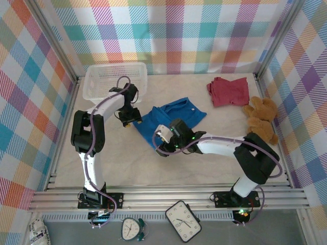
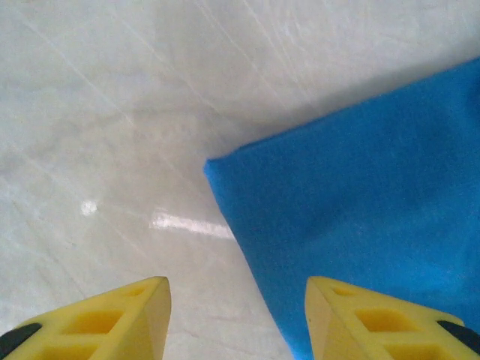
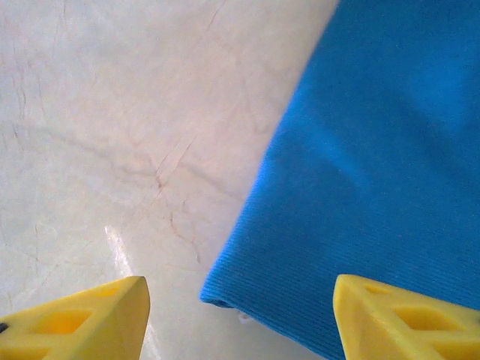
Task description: Fold and stack the tank tops
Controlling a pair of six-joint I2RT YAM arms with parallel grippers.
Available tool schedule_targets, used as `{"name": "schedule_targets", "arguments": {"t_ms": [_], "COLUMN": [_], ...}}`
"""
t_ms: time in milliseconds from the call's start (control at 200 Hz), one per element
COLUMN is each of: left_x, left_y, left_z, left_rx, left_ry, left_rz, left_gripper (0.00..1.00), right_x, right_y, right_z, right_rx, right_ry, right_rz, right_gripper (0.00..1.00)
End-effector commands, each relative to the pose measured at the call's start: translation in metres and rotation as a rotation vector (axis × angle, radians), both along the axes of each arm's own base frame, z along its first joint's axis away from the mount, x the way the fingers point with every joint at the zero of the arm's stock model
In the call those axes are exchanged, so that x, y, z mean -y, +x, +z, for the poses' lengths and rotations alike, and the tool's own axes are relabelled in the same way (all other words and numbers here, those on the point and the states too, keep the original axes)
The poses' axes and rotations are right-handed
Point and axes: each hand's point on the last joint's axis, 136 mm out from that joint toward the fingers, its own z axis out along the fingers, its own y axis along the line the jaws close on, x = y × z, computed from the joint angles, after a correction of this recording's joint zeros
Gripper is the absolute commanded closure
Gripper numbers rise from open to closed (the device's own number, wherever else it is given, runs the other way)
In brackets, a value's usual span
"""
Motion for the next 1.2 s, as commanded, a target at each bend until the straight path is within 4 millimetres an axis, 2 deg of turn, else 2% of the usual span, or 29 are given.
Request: {"name": "schedule_targets", "arguments": {"t_ms": [0,145,390,465,595,725,795,1000,1195], "left_x": [-0.002,0.002,0.010,0.009,0.007,0.000,-0.007,-0.033,-0.041], "left_y": [0.006,0.011,0.009,0.006,0.001,-0.005,-0.011,-0.034,-0.057], "left_z": [-0.018,-0.025,-0.039,-0.042,-0.042,-0.033,-0.028,0.003,0.044], "left_rx": [0.003,0.007,-0.014,-0.026,-0.037,-0.047,-0.055,-0.054,-0.016], "left_ry": [-0.021,-0.056,-0.095,-0.086,-0.077,-0.043,-0.009,0.102,0.107], "left_rz": [0.023,0.029,0.023,0.019,0.016,0.000,-0.012,-0.036,-0.030], "left_gripper": [0.51,0.52,0.56,0.60,0.81,0.97,1.00,1.00,1.00], "right_x": [-0.015,-0.024,-0.023,-0.019,-0.014,-0.020,-0.027,-0.048,-0.059], "right_y": [0.009,0.008,0.004,0.004,0.005,0.000,-0.006,-0.044,-0.075], "right_z": [0.003,-0.013,-0.047,-0.056,-0.062,-0.052,-0.044,-0.015,0.033], "right_rx": [0.087,0.131,0.157,0.157,0.171,0.187,0.180,0.053,-0.122], "right_ry": [-0.023,-0.093,-0.211,-0.247,-0.293,-0.273,-0.245,-0.111,0.104], "right_rz": [0.042,0.077,0.106,0.100,0.089,0.089,0.101,0.146,0.137], "right_gripper": [0.33,0.33,0.36,0.43,0.65,0.83,0.89,0.95,0.96]}}
